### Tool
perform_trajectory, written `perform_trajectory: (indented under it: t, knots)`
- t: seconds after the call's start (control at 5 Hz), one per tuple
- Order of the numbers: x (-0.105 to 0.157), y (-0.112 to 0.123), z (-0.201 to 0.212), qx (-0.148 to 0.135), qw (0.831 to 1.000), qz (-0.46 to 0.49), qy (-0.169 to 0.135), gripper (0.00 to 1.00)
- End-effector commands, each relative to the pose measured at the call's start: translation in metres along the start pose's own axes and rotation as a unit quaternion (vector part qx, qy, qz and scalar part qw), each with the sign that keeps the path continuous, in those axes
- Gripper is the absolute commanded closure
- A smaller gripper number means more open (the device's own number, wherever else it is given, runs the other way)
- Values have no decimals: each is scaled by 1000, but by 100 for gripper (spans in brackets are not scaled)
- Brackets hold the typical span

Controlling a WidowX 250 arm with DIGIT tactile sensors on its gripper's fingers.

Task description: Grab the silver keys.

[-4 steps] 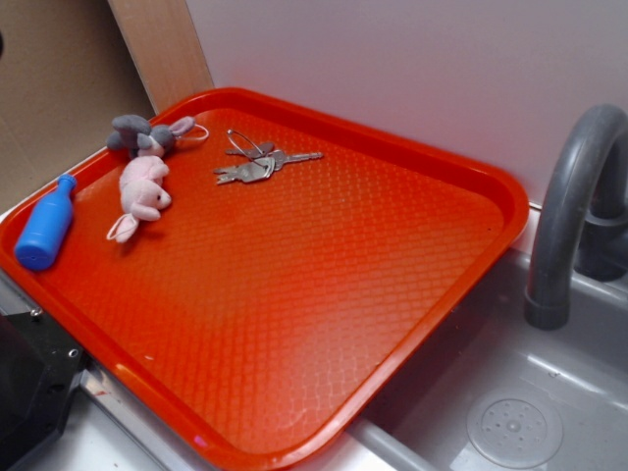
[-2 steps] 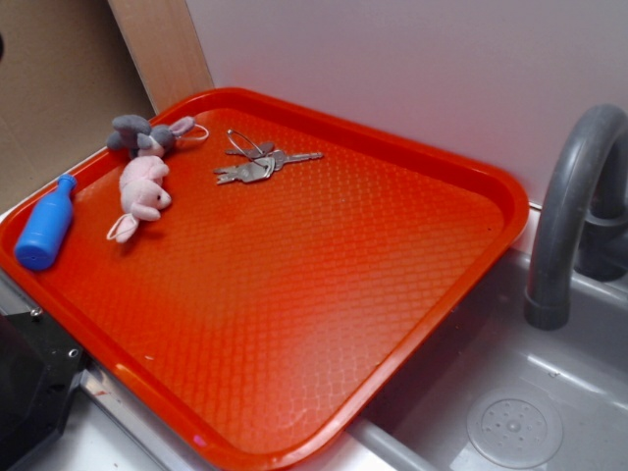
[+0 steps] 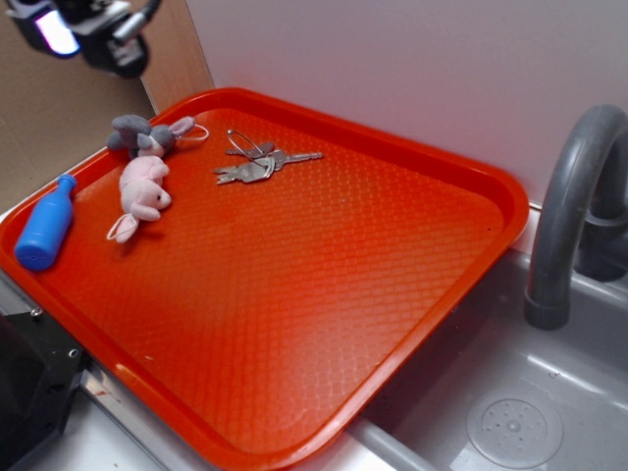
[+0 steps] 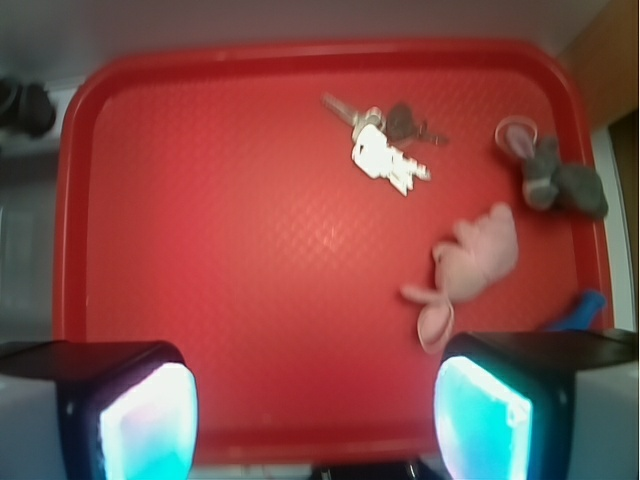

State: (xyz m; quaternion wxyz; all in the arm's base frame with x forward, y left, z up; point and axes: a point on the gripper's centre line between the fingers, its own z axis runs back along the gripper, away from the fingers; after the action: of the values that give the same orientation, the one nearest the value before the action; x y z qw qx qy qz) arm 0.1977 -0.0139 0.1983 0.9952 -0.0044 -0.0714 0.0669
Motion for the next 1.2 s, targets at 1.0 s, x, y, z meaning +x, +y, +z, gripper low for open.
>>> perform_trajectory:
  t: [1.0]
  knots:
    - [79, 84, -75, 0, 841, 533, -92, 0]
